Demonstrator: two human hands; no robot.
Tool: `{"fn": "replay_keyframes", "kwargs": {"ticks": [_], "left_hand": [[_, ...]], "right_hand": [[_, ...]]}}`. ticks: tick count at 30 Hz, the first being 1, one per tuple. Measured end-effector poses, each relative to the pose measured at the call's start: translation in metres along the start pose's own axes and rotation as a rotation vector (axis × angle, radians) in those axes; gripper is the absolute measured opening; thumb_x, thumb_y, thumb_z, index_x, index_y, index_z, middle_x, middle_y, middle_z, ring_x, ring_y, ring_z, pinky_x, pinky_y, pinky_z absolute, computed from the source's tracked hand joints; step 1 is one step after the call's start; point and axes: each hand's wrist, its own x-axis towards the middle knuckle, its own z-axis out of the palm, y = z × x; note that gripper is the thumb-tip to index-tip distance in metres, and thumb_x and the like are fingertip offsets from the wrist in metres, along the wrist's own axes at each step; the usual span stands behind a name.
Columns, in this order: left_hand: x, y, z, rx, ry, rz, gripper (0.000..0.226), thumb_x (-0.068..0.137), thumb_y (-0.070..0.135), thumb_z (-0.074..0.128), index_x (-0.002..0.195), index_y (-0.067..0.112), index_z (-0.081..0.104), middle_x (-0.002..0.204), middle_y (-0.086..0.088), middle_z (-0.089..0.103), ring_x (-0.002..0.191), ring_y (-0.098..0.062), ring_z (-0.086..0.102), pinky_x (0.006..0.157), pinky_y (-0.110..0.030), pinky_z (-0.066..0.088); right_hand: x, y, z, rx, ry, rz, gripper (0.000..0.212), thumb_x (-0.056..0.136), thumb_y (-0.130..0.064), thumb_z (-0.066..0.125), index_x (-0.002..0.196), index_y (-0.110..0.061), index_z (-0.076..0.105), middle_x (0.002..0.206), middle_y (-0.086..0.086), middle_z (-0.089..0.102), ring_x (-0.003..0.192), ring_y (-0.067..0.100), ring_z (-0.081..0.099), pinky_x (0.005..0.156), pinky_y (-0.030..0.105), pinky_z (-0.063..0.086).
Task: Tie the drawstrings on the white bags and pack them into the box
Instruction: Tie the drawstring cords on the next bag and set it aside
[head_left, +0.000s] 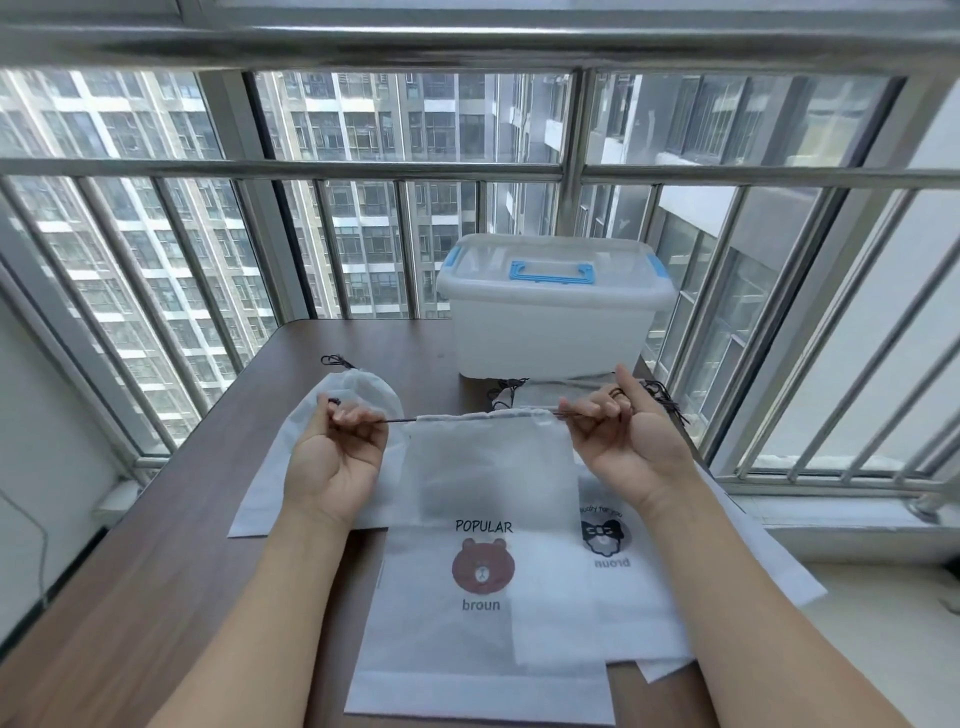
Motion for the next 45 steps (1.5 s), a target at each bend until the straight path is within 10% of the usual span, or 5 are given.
{"fn": "replay_keyframes", "kwargs": {"ticks": [6,22,31,40,45], "left_hand": [[0.010,0.023,-0.004,0.112,0.099,0.117,0.037,0.101,0.028,0.049,0.066,0.018,0.043,0.053,0.007,0.034,0.041,-0.007,0.030,0.043,-0.017,0.033],[0.004,0.050,-0.002,0.127,0.055,0.263,0.034,0.098,0.034,0.051,0.070,0.016,0.053,0.061,0.007,0.047,0.049,-0.005,0.045,0.051,-0.014,0.041],[-0.033,-0.034,0.015,1.083,-0.341,0.175,0.052,0.090,0.001,0.061,0.134,0.028,0.057,0.127,0.011,0.064,0.090,-0.015,0.055,0.079,-0.024,0.049],[-0.027,-0.035,0.007,1.347,0.005,0.117,0.116,0.058,0.056,0.090,0.151,0.031,0.024,0.153,0.000,0.037,0.142,-0.021,0.038,0.115,-0.040,0.034],[-0.031,-0.033,0.007,1.794,-0.119,1.045,0.046,0.073,0.049,0.080,0.106,0.020,0.066,0.117,0.002,0.057,0.110,-0.016,0.055,0.089,-0.022,0.044]], "right_hand": [[0.006,-0.012,-0.006,-0.010,0.088,-0.019,0.046,0.089,-0.022,0.061,0.054,-0.020,0.031,0.051,-0.005,0.023,0.042,0.012,0.022,0.044,0.022,0.029],[0.003,-0.027,-0.013,-0.186,0.156,-0.237,0.032,0.095,-0.031,0.063,0.071,-0.020,0.046,0.056,-0.007,0.024,0.045,0.007,0.021,0.041,0.017,0.024],[-0.006,0.066,0.004,-1.684,-0.084,-0.496,0.060,0.069,-0.030,0.092,0.124,-0.021,0.068,0.114,-0.012,0.068,0.103,0.003,0.062,0.086,0.005,0.040],[-0.020,0.047,0.014,-1.197,-0.058,-0.098,0.034,0.065,0.005,0.088,0.094,-0.007,0.075,0.096,0.016,0.074,0.076,0.021,0.067,0.073,0.035,0.057],[-0.018,0.047,0.012,-1.238,-0.038,-0.154,0.035,0.065,0.008,0.086,0.093,-0.012,0.076,0.095,0.007,0.068,0.077,0.014,0.064,0.068,0.026,0.054]]}}
